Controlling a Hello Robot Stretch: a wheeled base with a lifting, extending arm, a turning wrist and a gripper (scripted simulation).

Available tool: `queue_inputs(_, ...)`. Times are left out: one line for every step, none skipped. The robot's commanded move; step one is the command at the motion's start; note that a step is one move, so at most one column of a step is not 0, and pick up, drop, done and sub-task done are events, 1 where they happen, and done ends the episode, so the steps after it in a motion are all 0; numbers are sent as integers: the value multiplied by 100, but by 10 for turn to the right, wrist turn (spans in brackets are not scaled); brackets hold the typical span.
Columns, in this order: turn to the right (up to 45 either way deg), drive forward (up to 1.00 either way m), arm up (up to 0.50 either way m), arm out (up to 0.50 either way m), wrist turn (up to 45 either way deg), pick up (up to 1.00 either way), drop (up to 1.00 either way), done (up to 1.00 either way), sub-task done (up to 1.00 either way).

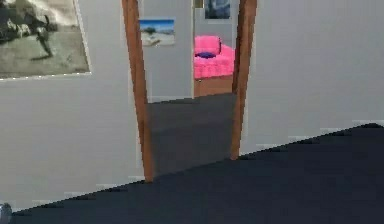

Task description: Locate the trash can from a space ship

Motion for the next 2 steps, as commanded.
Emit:
queue_inputs(0, 100, 0, 0, 0, 0, 0, 0, 0)
queue_inputs(60, 0, 0, 0, 0, 0, 0, 0, 0)
